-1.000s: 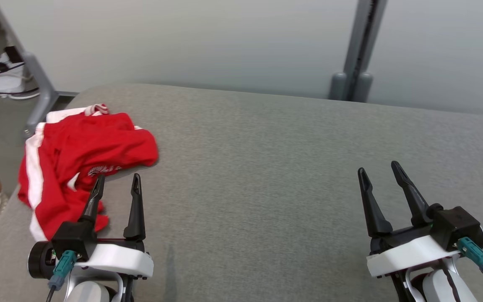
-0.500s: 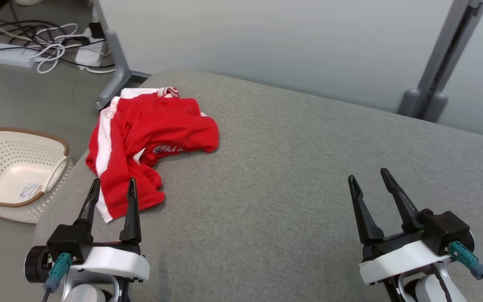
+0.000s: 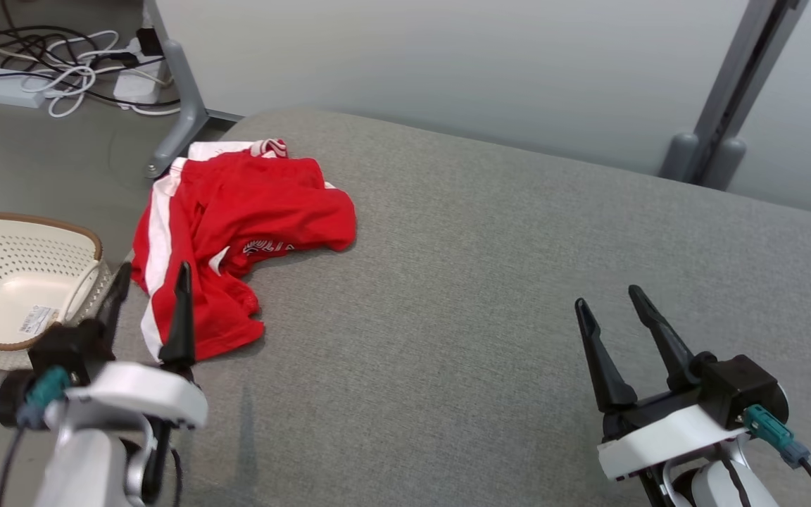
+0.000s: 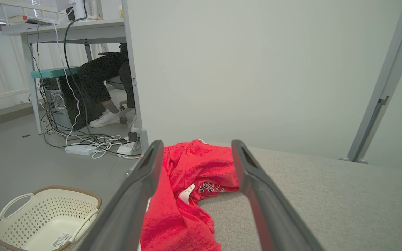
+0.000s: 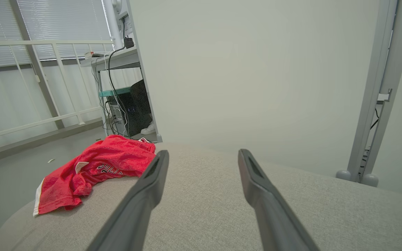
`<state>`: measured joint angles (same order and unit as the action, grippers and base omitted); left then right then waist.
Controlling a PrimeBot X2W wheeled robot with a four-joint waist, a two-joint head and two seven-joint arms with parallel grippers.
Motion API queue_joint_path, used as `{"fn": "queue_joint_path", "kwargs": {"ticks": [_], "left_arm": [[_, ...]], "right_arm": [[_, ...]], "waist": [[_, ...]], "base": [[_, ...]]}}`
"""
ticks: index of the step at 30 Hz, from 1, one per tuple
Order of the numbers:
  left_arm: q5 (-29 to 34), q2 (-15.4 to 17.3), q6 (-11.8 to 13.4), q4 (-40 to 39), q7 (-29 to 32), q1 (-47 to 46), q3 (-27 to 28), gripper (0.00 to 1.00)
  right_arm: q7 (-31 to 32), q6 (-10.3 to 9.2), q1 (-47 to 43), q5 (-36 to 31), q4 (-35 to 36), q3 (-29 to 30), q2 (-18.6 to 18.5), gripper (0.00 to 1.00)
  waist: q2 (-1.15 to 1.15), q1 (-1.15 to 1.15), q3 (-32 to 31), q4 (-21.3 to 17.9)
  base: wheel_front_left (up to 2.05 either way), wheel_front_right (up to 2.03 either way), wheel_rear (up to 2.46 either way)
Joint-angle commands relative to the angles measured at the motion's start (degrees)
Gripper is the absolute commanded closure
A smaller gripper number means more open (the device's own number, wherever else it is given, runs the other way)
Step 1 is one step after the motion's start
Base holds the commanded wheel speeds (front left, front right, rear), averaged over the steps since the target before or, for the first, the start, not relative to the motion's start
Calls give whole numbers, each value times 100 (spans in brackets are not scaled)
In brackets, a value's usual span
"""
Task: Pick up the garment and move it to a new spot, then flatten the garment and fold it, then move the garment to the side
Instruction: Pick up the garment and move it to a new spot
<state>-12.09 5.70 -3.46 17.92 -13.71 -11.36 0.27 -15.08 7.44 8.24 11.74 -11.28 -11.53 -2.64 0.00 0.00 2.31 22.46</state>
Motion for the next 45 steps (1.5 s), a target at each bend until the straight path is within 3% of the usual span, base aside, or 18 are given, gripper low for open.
{"fn": "queue_joint_path", "kwargs": {"ticks": [1,10,22,30,36,37,38,40,41,45], "left_arm": [[-48,141,-44,25,271,-300,38,0],[-823,896,-280,532,1708,-1777,416,0],[-1558,2072,-398,2618,3151,-3478,464,0],[-1763,2484,-402,3856,3327,-4026,465,0],[-1821,2573,-401,4471,3703,-4146,200,0],[-1840,2587,-401,4518,3759,-4154,155,6],[-1866,2600,-401,4545,3776,-4170,119,22],[-1899,2643,-402,4580,3733,-4202,51,90],[-1921,2656,-402,4581,3696,-4213,12,100],[-1933,2702,-402,4551,3621,-4148,-253,100]], "right_arm": [[-13,6,55,-68,1,67,-49,0],[-13,6,417,-215,258,52,-63,0],[-12,6,940,-280,416,-52,-72,0],[-12,6,1202,-236,545,-32,-62,0],[-12,6,1251,-229,609,-11,-54,0],[-12,6,1245,-232,606,-5,-54,0],[-13,6,1241,-235,606,5,-52,0],[-12,6,1223,-246,601,10,-49,0],[-12,6,1208,-253,592,11,-49,0],[-12,6,1169,-240,541,18,-45,0]], "waist": [[0,0,94,-110],[0,0,646,-597],[0,0,1402,-1608],[0,0,1838,-2181],[0,0,1943,-2311],[0,0,1946,-2320],[0,0,1947,-2325],[0,0,1936,-2327],[0,0,1923,-2325],[0,0,1830,-2295]], "base": [[0,0,0],[0,0,0],[0,0,0],[0,0,0],[0,0,0],[0,0,0],[0,0,0],[0,0,0],[0,0,0],[0,0,0]]}}
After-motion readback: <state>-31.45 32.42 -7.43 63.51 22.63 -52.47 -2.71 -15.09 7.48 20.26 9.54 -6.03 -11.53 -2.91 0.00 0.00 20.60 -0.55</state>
